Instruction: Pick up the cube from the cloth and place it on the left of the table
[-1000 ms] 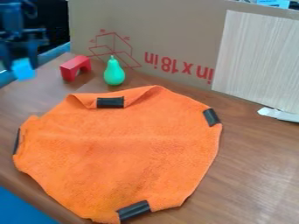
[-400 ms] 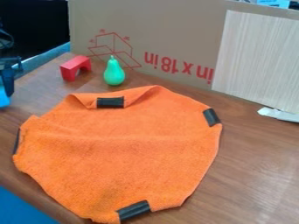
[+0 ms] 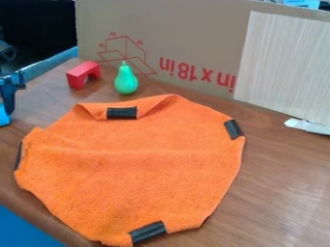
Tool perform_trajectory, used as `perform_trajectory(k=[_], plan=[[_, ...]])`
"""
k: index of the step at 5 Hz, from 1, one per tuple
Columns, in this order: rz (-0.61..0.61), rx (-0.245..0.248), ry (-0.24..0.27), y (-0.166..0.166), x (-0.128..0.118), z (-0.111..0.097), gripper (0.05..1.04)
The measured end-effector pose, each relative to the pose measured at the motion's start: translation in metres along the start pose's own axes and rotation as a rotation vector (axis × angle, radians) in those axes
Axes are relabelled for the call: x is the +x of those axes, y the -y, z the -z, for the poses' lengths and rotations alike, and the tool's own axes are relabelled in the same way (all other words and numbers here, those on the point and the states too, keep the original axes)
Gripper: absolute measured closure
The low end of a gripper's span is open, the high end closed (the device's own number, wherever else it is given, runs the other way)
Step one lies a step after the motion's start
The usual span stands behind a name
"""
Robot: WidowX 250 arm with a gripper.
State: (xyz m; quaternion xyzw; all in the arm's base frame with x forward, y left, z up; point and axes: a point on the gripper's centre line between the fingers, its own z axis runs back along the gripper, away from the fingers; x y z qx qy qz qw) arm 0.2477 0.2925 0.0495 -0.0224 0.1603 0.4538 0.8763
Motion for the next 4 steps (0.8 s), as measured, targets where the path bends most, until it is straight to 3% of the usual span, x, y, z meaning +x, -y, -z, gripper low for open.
perform_trajectory(k=[1, 2, 3, 4], plan=[[0.0, -0.024, -0.022, 0.003, -0.004, -0.002, 0.147], [0.008, -0.044, 0.042, 0.003, -0.009, -0.026, 0.082], [0.011, -0.109, 0.122, -0.002, -0.019, -0.059, 0.083], [-0.013, -0.151, 0.273, -0.011, -0.042, -0.102, 0.083]])
